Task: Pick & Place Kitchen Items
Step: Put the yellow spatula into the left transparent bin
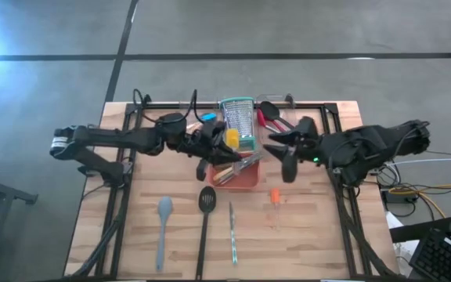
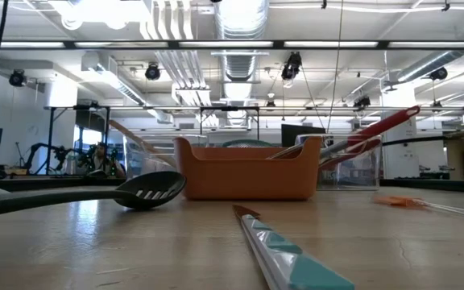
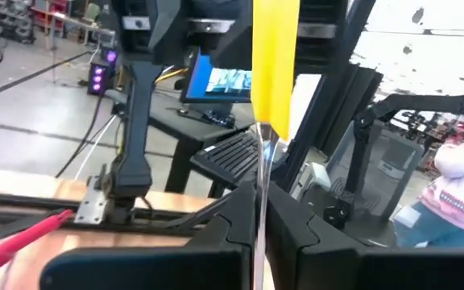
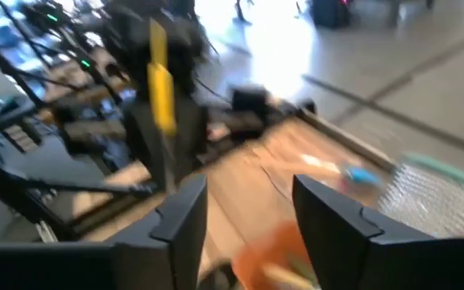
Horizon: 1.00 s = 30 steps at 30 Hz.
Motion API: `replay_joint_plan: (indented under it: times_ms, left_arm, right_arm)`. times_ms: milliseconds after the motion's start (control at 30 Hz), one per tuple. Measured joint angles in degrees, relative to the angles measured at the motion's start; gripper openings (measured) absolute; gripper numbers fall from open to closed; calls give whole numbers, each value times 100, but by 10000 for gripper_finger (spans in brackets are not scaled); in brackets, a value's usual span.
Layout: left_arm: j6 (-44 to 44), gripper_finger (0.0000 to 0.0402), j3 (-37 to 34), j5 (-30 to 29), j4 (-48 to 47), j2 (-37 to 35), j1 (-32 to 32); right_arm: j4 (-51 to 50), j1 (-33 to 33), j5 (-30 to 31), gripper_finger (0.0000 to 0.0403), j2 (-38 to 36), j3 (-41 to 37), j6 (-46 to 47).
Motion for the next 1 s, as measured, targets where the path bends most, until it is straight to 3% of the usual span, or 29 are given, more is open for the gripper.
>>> replay_joint_plan:
  times_ms: [233, 467, 700, 1000]
  left_arm:
    - [105, 12, -2, -465, -1533, -584, 555]
    - [169, 12, -17, -754, -3320, -1045, 1815]
    - [196, 12, -76, -770, -4271, -939, 3039]
    - [506, 12, -69, -741, -4751, -182, 3498]
  right_arm:
    - [-1977, 22, 3, 206, -488, 0, 1584]
    - [-3152, 22, 21, 203, -574, 0, 2479]
    - [-3315, 20, 162, 205, -533, -2, 2525]
    - [-3314, 17, 342, 205, -535, -25, 2497]
